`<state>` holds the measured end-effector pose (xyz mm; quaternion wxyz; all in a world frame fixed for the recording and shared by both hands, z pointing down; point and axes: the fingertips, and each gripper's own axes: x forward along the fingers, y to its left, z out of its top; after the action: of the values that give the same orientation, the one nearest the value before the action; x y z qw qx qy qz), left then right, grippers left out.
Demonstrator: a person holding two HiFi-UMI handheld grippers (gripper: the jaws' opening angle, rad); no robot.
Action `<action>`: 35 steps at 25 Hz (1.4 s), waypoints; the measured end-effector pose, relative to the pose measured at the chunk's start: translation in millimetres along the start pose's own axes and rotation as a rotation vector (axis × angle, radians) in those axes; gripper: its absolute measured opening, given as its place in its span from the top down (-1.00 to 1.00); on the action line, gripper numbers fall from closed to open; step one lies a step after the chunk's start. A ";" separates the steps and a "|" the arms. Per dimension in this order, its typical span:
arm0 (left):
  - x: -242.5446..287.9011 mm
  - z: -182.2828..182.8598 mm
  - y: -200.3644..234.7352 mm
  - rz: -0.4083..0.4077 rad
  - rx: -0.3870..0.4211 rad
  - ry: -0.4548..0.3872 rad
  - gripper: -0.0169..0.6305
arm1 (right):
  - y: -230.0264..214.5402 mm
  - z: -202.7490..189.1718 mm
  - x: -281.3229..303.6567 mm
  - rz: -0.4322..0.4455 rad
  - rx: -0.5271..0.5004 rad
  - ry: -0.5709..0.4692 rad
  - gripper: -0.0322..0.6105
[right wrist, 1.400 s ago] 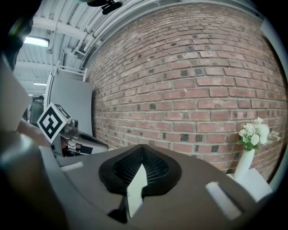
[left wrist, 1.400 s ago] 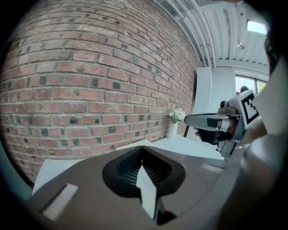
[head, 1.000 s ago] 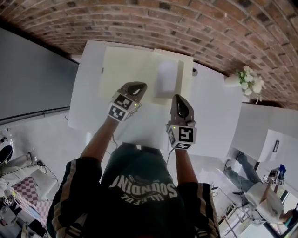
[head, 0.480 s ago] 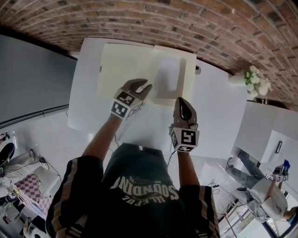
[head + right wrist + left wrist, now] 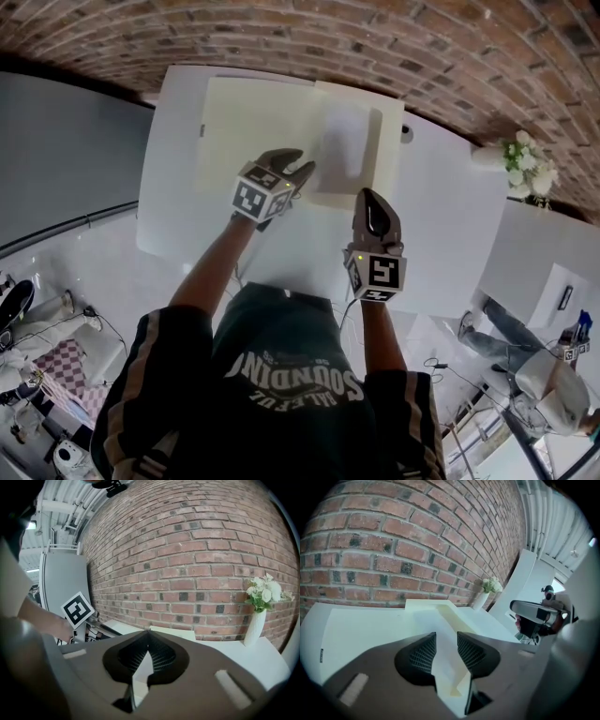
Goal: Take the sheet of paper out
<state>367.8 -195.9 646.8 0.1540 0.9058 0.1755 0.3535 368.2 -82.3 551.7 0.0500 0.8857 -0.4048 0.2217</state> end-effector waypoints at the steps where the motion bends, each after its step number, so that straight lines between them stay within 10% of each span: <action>1: 3.6 -1.6 1.3 -0.003 -0.010 0.009 0.51 | -0.2 -0.5 1.5 0.002 0.000 0.002 0.90; 35: 114.9 -44.8 43.7 -0.089 -0.276 0.239 0.54 | -29.4 -24.1 17.1 -0.008 0.040 0.081 0.90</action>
<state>424.9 -178.8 763.3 0.2701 0.8189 0.1823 0.4723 391.3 -68.1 583.4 0.0494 0.8783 -0.3945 0.2655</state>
